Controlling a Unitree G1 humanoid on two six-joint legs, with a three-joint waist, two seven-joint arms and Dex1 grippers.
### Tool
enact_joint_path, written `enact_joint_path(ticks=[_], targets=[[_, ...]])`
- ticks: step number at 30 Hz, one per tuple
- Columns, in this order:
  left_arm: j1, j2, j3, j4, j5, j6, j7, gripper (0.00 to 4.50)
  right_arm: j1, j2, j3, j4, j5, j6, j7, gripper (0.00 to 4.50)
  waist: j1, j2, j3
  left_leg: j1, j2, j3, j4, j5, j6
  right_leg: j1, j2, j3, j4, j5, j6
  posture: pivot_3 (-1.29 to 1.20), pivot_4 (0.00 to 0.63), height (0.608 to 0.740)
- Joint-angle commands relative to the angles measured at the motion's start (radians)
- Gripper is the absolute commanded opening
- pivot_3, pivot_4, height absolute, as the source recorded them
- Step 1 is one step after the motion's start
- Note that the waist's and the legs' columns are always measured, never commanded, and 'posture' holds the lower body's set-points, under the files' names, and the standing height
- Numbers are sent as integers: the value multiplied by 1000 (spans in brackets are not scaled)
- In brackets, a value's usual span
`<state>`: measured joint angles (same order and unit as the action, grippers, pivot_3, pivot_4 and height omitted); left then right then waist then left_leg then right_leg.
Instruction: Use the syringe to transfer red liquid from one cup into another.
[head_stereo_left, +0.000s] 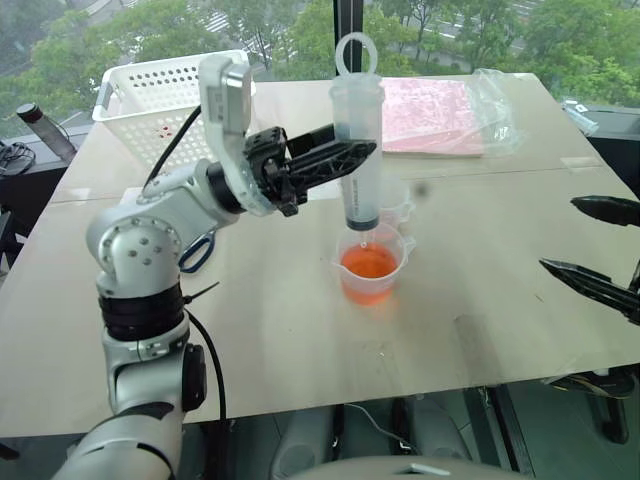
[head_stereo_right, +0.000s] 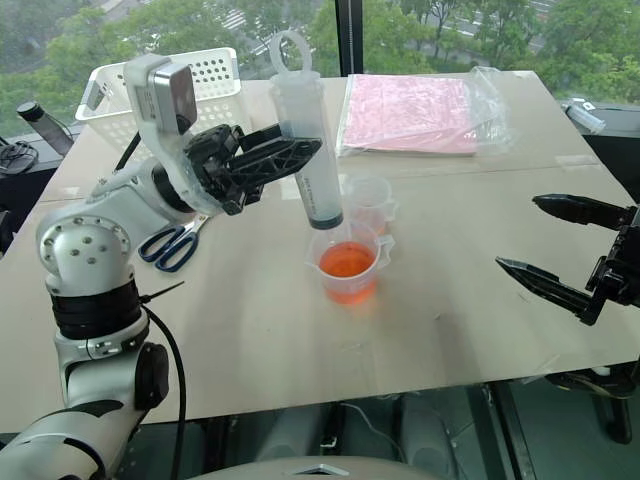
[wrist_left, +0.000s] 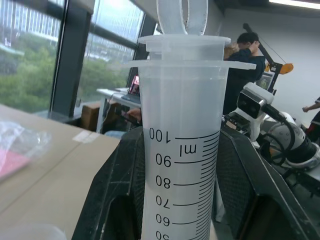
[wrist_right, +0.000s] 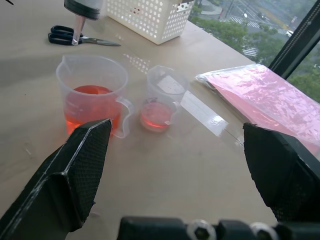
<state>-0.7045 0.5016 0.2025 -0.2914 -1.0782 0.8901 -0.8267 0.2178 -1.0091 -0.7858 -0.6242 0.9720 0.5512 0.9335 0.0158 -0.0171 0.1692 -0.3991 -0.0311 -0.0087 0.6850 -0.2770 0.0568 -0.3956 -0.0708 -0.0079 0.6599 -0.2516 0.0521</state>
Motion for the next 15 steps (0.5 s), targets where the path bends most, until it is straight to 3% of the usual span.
enact_joint_path(ticks=[1, 9, 15], targets=[[60, 3, -62, -48, 129, -181, -125, 1409, 15, 1, -73, -51, 68, 31, 39, 4500, 2, 0, 0, 0, 0, 0, 0, 0, 0, 0, 0, 0, 0, 0, 0, 0, 150, 740], [135, -34, -154, 32, 307, -386, -210, 1409, 78, 30, -49, -55, 13, 25, 91, 4500, 1, 0, 0, 0, 0, 0, 0, -2, 4, 1, 0, 0, -1, 0, 0, 0, 150, 740], [181, -65, -240, 76, 420, -513, -272, 1409, -28, 22, 5, -100, 64, 61, -57, 4500, -2, 0, 0, 0, 0, 0, 0, -2, 4, 0, 0, 0, 0, 0, 0, 0, 150, 740]])
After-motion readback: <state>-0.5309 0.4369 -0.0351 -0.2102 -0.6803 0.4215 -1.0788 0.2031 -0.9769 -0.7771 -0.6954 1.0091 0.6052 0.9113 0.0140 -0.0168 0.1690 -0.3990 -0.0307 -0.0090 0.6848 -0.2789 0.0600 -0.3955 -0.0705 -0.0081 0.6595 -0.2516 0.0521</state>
